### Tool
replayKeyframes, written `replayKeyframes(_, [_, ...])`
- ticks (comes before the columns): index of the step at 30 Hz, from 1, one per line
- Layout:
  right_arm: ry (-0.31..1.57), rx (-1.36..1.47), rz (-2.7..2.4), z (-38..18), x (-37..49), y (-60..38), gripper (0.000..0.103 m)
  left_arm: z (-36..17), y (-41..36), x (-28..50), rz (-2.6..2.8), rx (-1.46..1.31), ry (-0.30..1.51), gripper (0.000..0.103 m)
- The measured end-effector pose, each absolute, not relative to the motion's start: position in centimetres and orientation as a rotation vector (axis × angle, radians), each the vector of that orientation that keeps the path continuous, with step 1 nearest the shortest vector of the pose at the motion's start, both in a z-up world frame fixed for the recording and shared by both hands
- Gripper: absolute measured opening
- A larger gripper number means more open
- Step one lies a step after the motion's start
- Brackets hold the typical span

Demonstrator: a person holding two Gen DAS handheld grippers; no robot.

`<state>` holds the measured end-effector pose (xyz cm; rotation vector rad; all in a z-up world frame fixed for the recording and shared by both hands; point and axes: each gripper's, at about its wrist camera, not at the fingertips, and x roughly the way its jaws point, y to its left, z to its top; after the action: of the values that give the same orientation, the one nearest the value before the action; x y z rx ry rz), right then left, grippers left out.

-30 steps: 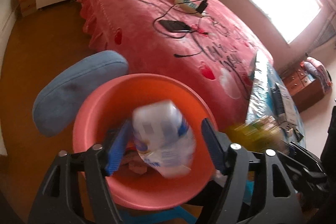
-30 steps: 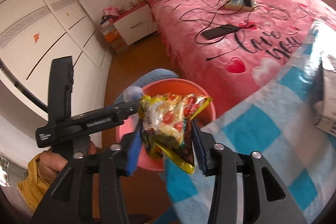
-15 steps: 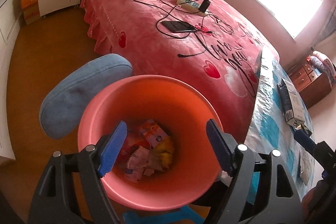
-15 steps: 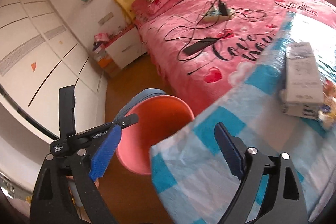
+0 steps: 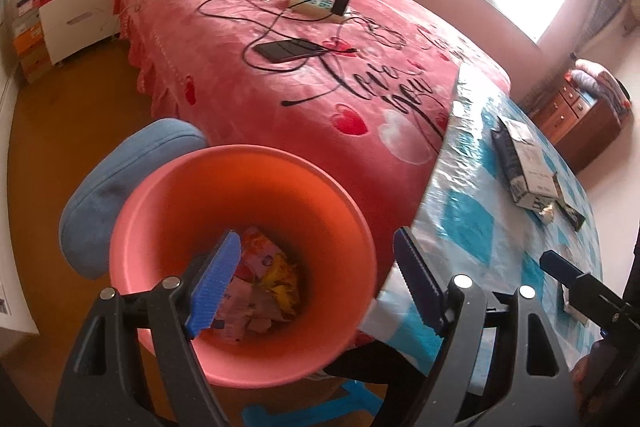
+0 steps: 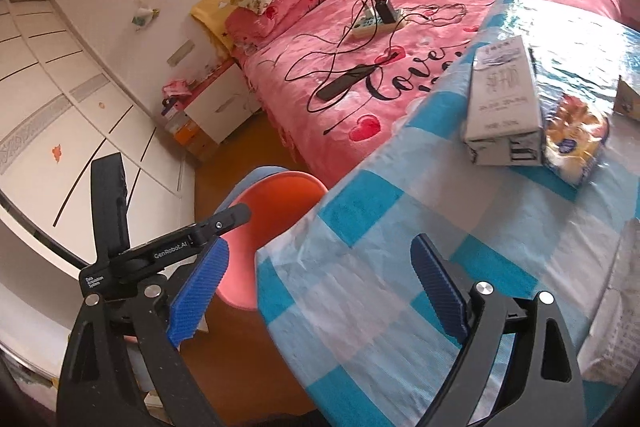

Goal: Collect trash
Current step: 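Move both open tools back toward the coffee stick and paper on the table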

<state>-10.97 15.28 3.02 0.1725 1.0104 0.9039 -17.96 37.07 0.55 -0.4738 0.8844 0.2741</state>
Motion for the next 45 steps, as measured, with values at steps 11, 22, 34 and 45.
replayKeyframes(11, [0.990,0.217,0.877,3.2,-11.4,12.2,0.091,2.2,33.2,-16.6,0.224,-0.403,0.889,0.080])
replayKeyframes(22, [0.956,0.256,0.844,3.6,-11.4,8.9,0.091,3.2,29.7,-15.6,0.186,-0.342,0.902,0.080])
replayKeyframes(34, [0.930,0.304,0.801,3.8,-11.0,4.9,0.091,3.8,25.6,-14.7,0.135,-0.269,0.925,0.080])
replayKeyframes(45, [0.909,0.360,0.741,3.8,-10.0,1.0,0.094,3.7,22.4,-14.0,0.101,-0.218,0.950,0.080])
